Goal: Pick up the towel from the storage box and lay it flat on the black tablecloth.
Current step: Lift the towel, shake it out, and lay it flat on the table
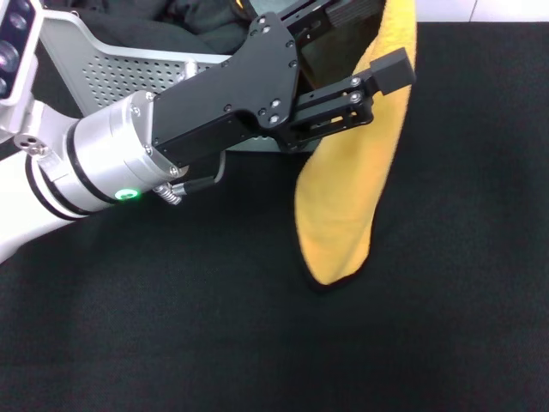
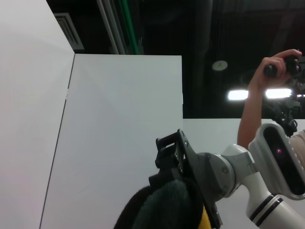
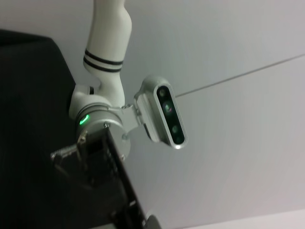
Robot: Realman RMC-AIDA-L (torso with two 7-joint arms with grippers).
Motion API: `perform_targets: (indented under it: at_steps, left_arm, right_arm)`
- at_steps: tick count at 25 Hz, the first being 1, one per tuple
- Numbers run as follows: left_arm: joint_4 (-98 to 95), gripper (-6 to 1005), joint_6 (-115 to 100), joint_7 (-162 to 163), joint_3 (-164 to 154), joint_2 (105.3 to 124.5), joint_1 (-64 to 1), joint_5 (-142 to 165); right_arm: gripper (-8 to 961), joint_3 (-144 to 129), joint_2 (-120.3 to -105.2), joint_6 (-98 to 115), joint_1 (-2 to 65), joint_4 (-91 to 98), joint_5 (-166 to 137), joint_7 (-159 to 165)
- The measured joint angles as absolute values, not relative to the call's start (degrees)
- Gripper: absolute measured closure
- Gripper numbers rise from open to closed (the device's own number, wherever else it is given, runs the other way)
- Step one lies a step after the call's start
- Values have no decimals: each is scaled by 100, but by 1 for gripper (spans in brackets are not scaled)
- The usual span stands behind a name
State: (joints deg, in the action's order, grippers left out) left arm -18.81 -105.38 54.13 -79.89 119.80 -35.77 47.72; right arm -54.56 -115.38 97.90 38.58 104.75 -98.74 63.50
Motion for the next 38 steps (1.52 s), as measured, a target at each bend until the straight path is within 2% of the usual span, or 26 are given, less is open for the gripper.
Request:
perform_targets:
  at_steps: [10, 38]
  left_arm:
    - [-1831, 226, -10408, 5369, -7943, 11994, -3624, 4720]
    - [-1953, 225, -10729, 5695, -7784, 11932, -3454, 4633]
  right_arm:
    - [922, -5650, -11540, 9379, 3978, 10366, -9920, 6205]
    - [916, -5651, -11543, 8506, 3410, 10389, -10026, 5751]
